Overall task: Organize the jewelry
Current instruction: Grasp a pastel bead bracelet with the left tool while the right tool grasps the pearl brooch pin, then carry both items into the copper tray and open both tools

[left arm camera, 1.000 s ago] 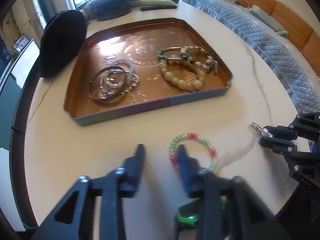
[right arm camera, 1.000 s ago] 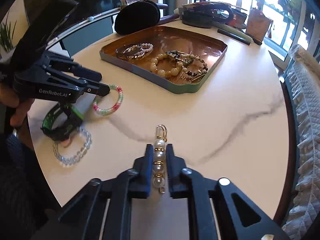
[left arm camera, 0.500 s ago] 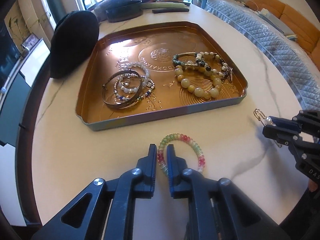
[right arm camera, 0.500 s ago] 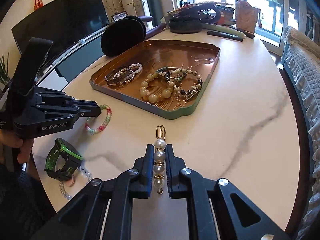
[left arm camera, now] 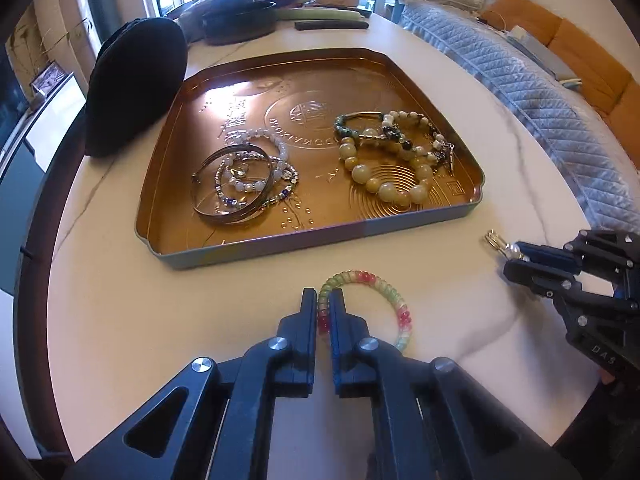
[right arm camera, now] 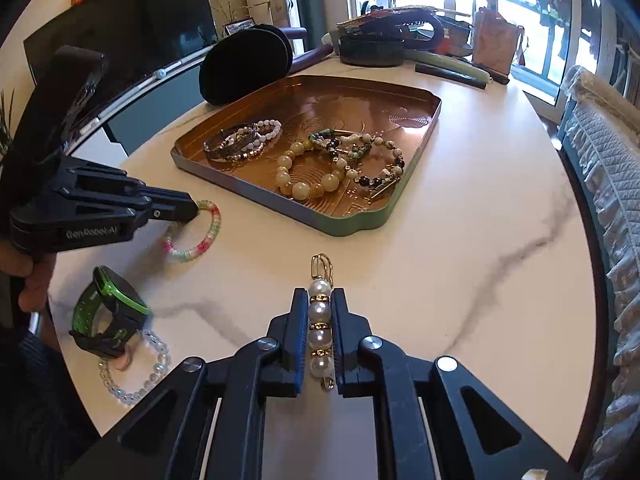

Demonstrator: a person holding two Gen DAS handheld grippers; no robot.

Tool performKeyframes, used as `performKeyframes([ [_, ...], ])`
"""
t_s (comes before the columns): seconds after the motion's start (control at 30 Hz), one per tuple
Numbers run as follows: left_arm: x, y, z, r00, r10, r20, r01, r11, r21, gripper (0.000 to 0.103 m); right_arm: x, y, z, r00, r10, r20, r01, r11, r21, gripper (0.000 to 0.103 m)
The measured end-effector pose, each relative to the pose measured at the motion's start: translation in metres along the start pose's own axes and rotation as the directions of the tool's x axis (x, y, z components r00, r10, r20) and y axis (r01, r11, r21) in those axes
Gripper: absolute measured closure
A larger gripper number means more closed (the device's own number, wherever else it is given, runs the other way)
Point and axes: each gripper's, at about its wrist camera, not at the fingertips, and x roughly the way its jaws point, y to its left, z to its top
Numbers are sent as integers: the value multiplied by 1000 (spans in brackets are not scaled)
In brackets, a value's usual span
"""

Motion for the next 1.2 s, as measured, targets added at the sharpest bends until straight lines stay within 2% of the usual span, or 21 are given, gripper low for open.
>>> performKeyframes([
  [0.13, -9, -8, -1, 1000, 9, 10, -9, 1000, 19, 97, -10, 3, 5, 999, 8, 38, -8, 1000, -1, 93],
  [0.53, -50, -13, 8, 992, -55, 115, 57, 998, -22, 97, -40, 22, 16, 993, -10, 117, 13, 1000, -27, 93],
  [0.7, -78, -21, 12, 978, -31, 205, 36, 999, -21, 97, -53, 28, 23, 986, -29, 166, 34, 999, -27, 93],
  [0.8, -98, -24, 15, 961, 23, 275, -11, 999, -45, 97, -67, 31, 29, 977, -24, 212, 29, 999, -22, 93],
  [1.0, -148, -31, 23, 905, 34, 424, -1, 997, -77, 97, -105, 35, 52, 947, 2, 321, 5, 1000, -20, 93],
  [1.13, -180, -37, 35, 857, 35, 514, 3, 997, -74, 97, -130, 39, 71, 923, 10, 386, 4, 999, -35, 93],
  [1.17, -190, -40, 39, 837, 40, 546, -4, 998, -68, 97, -135, 40, 75, 916, 8, 401, 8, 999, -37, 93],
  [1.2, -196, -41, 42, 824, 43, 565, -9, 998, -62, 97, -138, 39, 81, 912, 7, 411, 7, 999, -32, 93],
])
